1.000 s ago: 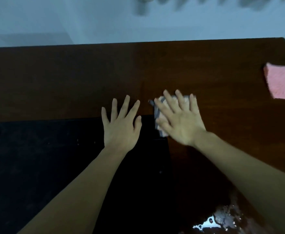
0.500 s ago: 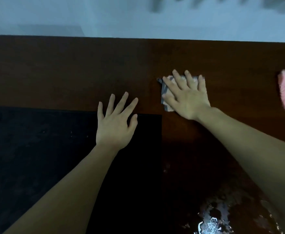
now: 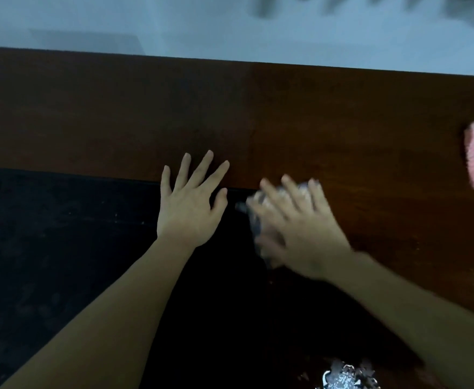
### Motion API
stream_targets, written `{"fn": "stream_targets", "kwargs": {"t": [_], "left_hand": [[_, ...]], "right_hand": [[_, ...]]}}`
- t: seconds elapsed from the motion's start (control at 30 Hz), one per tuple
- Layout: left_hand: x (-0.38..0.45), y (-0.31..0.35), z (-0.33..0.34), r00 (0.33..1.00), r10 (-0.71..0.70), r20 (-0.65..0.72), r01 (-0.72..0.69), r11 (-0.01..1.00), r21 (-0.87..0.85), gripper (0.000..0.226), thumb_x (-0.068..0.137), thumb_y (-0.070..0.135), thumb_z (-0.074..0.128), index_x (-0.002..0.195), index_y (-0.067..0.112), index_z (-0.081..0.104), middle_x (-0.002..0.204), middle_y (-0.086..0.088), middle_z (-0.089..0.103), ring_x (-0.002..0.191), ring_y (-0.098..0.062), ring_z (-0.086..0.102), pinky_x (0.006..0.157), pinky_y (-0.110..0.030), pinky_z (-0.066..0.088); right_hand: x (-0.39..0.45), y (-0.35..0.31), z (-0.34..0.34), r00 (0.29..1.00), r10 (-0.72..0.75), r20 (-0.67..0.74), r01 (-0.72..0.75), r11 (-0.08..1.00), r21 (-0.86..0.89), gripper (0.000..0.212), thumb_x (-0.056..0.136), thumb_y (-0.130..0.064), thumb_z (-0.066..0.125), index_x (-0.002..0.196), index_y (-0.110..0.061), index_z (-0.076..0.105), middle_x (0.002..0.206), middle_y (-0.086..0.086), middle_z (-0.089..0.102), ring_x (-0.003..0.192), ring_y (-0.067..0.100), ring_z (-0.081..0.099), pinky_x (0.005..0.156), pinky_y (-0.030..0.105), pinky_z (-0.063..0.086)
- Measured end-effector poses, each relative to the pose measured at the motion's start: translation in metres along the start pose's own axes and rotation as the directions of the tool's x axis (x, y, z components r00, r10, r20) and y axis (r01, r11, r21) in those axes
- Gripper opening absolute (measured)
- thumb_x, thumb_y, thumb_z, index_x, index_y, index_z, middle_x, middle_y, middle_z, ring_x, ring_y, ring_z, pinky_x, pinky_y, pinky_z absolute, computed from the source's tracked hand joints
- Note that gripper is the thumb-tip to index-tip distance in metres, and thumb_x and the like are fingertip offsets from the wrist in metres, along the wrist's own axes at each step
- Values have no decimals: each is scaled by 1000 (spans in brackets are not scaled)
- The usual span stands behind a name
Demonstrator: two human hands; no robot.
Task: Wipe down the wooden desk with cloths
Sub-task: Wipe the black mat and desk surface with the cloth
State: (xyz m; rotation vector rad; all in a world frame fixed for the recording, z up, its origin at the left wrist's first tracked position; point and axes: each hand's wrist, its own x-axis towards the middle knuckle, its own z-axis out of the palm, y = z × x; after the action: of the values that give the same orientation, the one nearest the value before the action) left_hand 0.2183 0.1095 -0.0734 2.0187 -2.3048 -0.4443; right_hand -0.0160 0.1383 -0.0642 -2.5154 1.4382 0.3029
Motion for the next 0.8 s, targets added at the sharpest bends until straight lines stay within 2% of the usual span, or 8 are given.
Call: {"fn": "stream_targets", "kwargs": {"t": [0.07,0.13,0.3,0.4,0.53,0.63,0.7,0.8], "left_hand": [[0,0,0,1000,4,1,-4,1000,-16,54,105,52,24,158,49,14,169,16,0,156,-19,-11,125,-51,-9],[-1,0,0,1000,3,-11,-3,1000,-31,54,105,51,25,158,48,16,169,16,1,156,-20,-10,125,-51,-9],[0,2,-2,1000,5,-1,-5,1000,-28,54,105,51,24,158,47,15,169,15,0,156,-20,-11,125,-51,-10],[1,2,-2,1000,6,6,-5,999,-34,55,105,50,27,159,47,15,169,15,0,156,-20,-11,125,-51,-9],[-1,1,1,999,22,-37,-24,999,-31,56,103,50,23,159,45,20,170,13,4,157,-22,-7,125,-53,-8],[-2,1,-1,999,38,-26,-38,999,-27,60,99,53,20,159,43,22,169,12,6,157,-23,-6,124,-54,-7],[-1,0,-3,999,29,16,-28,999,-37,61,98,54,17,159,45,17,169,14,-1,156,-22,-10,124,-52,-9],[0,-1,-4,999,27,41,-25,999,-46,58,102,53,17,159,47,11,169,15,-6,156,-21,-15,124,-52,-12]], "right_hand": [[37,27,-10,983,184,-15,-184,983,-4,65,99,-68,6,156,-47,-16,168,-7,-19,154,29,-18,120,61,-11],[70,50,-23,958,286,-21,-285,958,29,66,98,-69,4,158,-46,-12,169,-7,-17,155,29,-18,121,62,-10],[81,43,-28,933,361,-2,-360,932,32,67,97,-67,1,158,-44,-11,169,-4,-16,155,31,-15,120,63,-8],[31,3,-13,969,246,30,-245,969,-38,69,96,-67,-2,159,-41,-12,170,0,-11,155,36,-8,120,67,-1],[-38,-36,7,998,8,64,-7,1000,-24,67,102,-68,17,161,-36,16,169,3,18,153,39,20,117,67,19],[-33,-18,8,994,-67,91,70,997,-28,67,102,-70,17,162,-39,9,170,-1,11,154,35,12,117,62,8],[-8,2,2,999,18,31,-17,1000,-21,65,100,-69,6,160,-43,-4,169,-5,-2,155,34,0,120,61,-2],[44,44,-13,959,285,-7,-285,959,7,71,87,-72,-8,153,-48,-20,167,-8,-20,155,30,-17,121,61,-9]]}}
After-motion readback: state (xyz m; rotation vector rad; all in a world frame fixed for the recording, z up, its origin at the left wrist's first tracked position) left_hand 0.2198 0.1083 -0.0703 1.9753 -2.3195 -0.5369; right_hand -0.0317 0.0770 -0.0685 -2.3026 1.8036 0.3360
